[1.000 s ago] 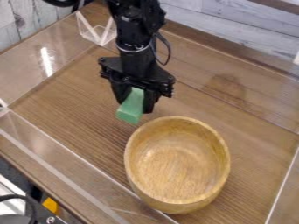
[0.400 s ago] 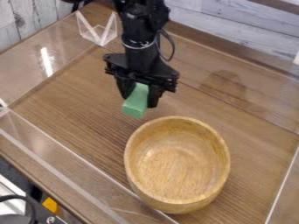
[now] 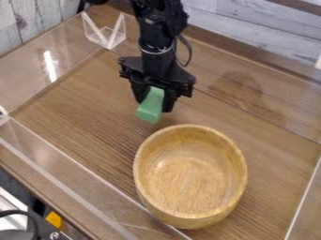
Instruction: Remove the green block from inside the brown bowl and put it on the table
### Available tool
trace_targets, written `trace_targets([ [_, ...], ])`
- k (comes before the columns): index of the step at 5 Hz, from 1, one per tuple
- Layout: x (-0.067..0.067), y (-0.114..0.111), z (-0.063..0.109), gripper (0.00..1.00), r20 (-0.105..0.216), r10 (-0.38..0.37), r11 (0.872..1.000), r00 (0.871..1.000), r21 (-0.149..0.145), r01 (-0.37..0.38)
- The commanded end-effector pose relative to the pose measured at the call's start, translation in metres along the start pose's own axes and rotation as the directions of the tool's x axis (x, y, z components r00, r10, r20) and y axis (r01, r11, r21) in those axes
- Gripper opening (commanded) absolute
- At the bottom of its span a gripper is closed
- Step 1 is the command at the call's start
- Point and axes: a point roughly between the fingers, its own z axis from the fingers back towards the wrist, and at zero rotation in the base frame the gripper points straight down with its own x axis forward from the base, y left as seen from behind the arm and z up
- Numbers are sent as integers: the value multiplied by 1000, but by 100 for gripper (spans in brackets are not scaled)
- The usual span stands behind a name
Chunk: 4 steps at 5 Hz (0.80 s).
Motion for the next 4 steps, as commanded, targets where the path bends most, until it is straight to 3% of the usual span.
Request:
trace_targets([
  [1, 15, 3, 7, 0, 52, 14, 1000, 999, 6, -14],
  [2, 17, 5, 4, 0, 53, 15, 1000, 998, 13, -16],
  [3, 19, 6, 2, 100, 54, 17, 1000, 998, 19, -18],
  [4, 23, 7, 2, 100, 62, 20, 1000, 998, 20, -21],
])
